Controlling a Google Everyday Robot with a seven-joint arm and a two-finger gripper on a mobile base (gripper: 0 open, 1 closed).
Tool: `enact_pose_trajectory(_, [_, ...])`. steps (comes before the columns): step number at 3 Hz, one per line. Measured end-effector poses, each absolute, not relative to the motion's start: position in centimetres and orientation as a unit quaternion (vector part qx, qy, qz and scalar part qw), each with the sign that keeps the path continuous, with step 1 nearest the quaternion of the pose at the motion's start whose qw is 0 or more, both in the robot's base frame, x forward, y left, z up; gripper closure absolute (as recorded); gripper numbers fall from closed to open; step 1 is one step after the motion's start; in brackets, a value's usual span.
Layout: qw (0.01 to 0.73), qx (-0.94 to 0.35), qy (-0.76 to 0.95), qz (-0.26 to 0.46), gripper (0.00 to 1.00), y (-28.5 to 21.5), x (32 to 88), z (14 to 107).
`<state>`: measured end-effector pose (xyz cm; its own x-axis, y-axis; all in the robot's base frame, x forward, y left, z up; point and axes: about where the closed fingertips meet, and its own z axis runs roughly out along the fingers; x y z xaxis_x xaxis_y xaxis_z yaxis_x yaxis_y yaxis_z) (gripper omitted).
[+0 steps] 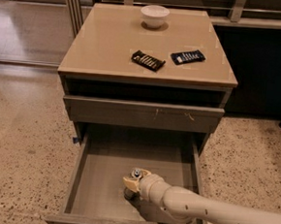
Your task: Place redbull can into middle drawer
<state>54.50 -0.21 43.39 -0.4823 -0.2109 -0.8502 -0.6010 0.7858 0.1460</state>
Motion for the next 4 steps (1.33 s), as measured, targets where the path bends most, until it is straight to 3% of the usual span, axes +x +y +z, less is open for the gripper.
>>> enact_pose_trajectory(2, [0.447,-0.244,0.833,0.218,0.11,-0.2,54.5,43.39])
enact_pose_trajectory(3, [0.447,-0.244,0.833,0.218,0.0,-0.2,54.5,43.39])
enact_pose_trajectory(4, [0.447,-0.244,0.833,0.218,0.0,-0.2,54.5,43.39])
